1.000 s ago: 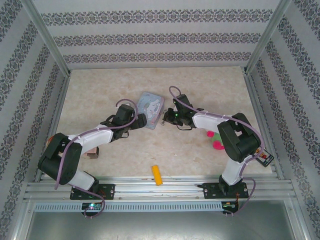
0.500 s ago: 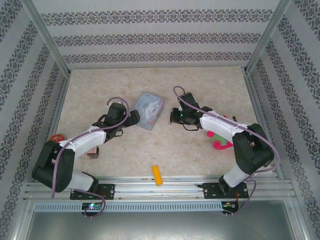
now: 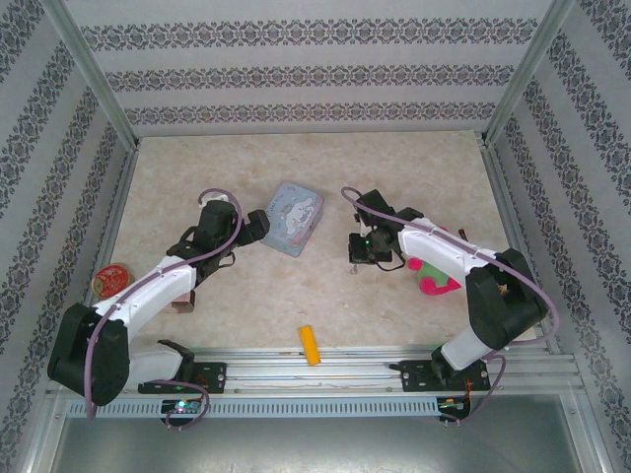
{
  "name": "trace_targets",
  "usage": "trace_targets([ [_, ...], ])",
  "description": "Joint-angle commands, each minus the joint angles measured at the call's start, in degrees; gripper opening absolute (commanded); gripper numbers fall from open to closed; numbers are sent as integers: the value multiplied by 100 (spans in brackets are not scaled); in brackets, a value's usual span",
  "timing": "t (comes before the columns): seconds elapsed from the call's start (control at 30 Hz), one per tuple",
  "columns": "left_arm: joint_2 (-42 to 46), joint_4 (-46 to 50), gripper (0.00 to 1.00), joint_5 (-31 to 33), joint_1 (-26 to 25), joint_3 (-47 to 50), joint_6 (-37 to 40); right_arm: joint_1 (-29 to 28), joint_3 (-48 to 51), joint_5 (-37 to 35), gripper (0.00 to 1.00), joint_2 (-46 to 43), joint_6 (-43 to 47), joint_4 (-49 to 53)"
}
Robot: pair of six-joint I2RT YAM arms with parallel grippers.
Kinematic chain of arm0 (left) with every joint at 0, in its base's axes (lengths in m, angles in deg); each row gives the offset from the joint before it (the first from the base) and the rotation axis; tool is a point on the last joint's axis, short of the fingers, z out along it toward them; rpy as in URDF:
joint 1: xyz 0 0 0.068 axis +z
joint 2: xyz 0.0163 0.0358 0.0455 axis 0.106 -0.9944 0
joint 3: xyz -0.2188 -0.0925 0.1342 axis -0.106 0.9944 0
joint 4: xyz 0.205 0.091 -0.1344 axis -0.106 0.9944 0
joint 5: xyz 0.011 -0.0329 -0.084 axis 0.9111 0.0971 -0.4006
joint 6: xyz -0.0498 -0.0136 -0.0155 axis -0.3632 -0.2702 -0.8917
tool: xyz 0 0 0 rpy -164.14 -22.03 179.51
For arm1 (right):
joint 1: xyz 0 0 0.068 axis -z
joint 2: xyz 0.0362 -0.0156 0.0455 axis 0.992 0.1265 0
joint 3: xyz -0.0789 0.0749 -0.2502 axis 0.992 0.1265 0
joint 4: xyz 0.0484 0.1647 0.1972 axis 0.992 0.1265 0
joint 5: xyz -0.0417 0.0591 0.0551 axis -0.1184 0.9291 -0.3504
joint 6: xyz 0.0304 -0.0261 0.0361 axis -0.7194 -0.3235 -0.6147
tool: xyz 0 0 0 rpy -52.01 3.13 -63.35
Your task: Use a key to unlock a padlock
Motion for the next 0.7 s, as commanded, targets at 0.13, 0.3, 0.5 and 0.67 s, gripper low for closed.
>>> trace_targets([
  [0.13, 27, 179, 99, -6, 86, 24, 85, 164, -516, 251, 0, 342, 715, 761],
  [0.3, 10, 117, 99, -75, 97, 54, 19, 223, -1012, -818, 0, 738, 847, 1458],
  [0.5, -42, 87, 99, -119, 97, 58, -29, 363, -1363, -956, 0, 1124, 1057, 1650],
  [0.67, -69, 57, 99, -135, 102, 85, -47, 427, -1555, -1193, 0, 1481, 1109, 1725],
])
